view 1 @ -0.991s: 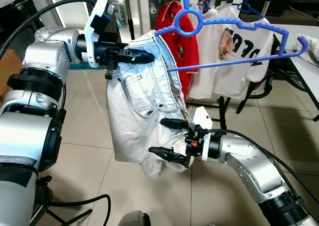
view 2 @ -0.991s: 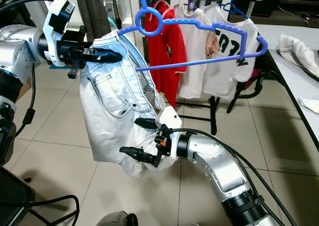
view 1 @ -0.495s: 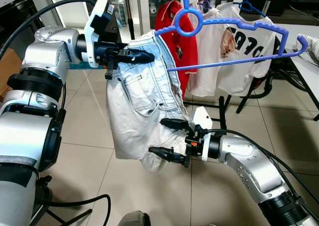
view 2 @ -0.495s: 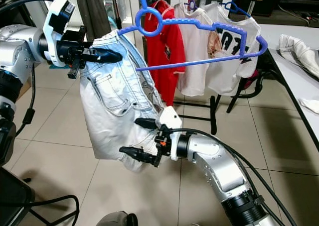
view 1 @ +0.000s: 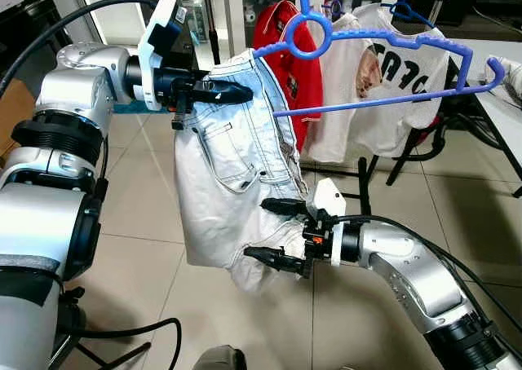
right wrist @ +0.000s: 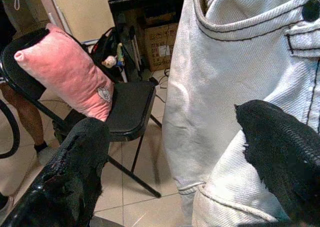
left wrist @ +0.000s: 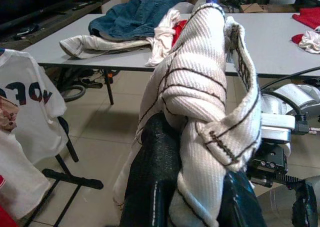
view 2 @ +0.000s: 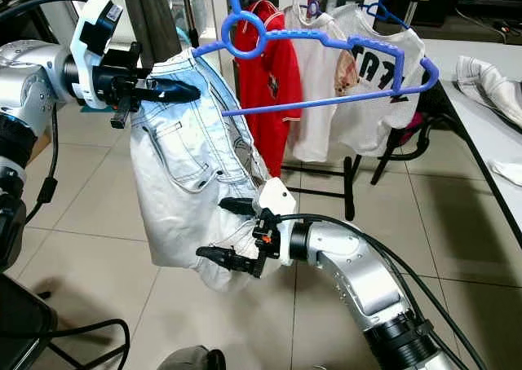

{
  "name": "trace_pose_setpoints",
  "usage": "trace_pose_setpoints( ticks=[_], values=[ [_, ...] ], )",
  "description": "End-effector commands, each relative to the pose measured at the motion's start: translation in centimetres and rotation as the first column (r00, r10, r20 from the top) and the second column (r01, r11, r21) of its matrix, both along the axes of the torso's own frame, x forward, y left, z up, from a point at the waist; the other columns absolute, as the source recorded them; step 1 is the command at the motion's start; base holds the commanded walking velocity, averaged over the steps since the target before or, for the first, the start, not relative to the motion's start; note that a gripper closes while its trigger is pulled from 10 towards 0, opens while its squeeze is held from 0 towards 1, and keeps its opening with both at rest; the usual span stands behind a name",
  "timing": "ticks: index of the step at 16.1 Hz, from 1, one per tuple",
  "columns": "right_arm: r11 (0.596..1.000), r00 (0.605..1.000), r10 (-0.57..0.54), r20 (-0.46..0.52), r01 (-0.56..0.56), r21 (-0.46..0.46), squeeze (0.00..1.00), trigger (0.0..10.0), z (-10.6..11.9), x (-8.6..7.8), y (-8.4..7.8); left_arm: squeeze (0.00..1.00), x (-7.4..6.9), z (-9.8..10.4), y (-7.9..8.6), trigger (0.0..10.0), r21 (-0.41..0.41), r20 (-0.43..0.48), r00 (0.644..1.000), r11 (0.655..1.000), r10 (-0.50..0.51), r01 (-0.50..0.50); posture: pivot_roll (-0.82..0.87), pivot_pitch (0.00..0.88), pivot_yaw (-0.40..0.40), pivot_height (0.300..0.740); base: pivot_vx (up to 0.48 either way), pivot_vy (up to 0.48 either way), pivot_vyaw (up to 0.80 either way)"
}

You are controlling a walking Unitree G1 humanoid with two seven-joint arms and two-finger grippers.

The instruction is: Hang hanger

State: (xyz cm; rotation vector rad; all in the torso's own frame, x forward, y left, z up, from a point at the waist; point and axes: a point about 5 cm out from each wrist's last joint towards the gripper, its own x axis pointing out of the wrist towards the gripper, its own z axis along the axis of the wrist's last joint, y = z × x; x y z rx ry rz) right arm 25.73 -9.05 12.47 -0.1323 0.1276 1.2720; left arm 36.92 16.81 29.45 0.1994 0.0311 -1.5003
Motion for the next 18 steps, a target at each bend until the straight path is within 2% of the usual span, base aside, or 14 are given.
trace_pose_setpoints(
  ticks=[1, 10, 11, 12, 13, 14, 16, 18],
  values=[
    [1.000, 1.000, 0.014, 0.018, -0.014, -0.003, 0.00, 10.0, 0.3, 0.1, 0.1, 0.00, -0.2, 2.7, -0.1, 0.0, -0.044, 0.089, 0.996, 0.999, -0.016, 0.020, -0.01, 0.025, 0.110, 0.740, 0.000, 0.000, 0.00],
    [1.000, 1.000, 0.014, 0.018, -0.014, -0.003, 0.00, 10.0, 0.3, 0.1, 0.1, 0.00, -0.2, 2.7, -0.1, 0.0, -0.044, 0.089, 0.996, 0.999, -0.016, 0.020, -0.01, 0.025, 0.110, 0.740, 0.000, 0.000, 0.00],
    [0.997, 0.997, -0.079, 0.017, 0.079, -0.011, 0.00, 10.0, 0.0, 0.3, -1.5, 0.00, -0.1, 0.6, -0.2, 0.0, -0.014, 0.081, 0.996, 1.000, 0.028, -0.027, -0.03, 0.011, 0.086, 0.740, 0.000, 0.000, 0.00],
    [0.945, 0.946, -0.325, -0.004, 0.325, 0.027, 0.00, 10.0, -0.2, 1.2, -4.4, 0.00, -0.1, -5.8, -1.2, 0.0, 0.086, 0.033, 0.990, 0.987, 0.135, -0.137, -0.03, 0.000, 0.087, 0.740, 0.000, 0.000, 0.00],
    [0.922, 0.923, -0.386, -0.014, 0.386, 0.040, 0.00, 10.0, -0.2, 1.4, -5.1, 0.00, -0.3, -7.4, -1.5, 0.0, 0.110, 0.023, 0.987, 0.981, 0.157, -0.159, -0.03, 0.000, 0.087, 0.740, 0.000, 0.000, 0.00],
    [0.913, 0.914, -0.405, -0.019, 0.405, 0.047, 0.00, 10.0, -0.2, 1.5, -5.1, 0.00, -0.4, -8.0, -1.6, 0.0, 0.123, 0.019, 0.986, 0.978, 0.167, -0.168, -0.03, 0.000, 0.088, 0.740, 0.000, 0.000, 0.00],
    [0.910, 0.911, -0.412, -0.018, 0.413, 0.041, 0.00, 10.0, -0.3, 1.6, -5.1, 0.00, -0.3, -8.1, -1.6, 0.0, 0.124, 0.019, 0.985, 0.977, 0.172, -0.173, -0.03, 0.000, 0.088, 0.740, 0.000, 0.000, 0.00],
    [0.897, 0.897, -0.442, -0.030, 0.442, 0.005, 0.00, 10.0, -0.9, 1.6, -5.2, 0.00, -0.4, -8.7, -2.0, 0.0, 0.130, 0.039, 0.974, 0.965, 0.222, -0.226, -0.03, 0.000, 0.090, 0.740, 0.000, 0.000, 0.00]
  ],
)
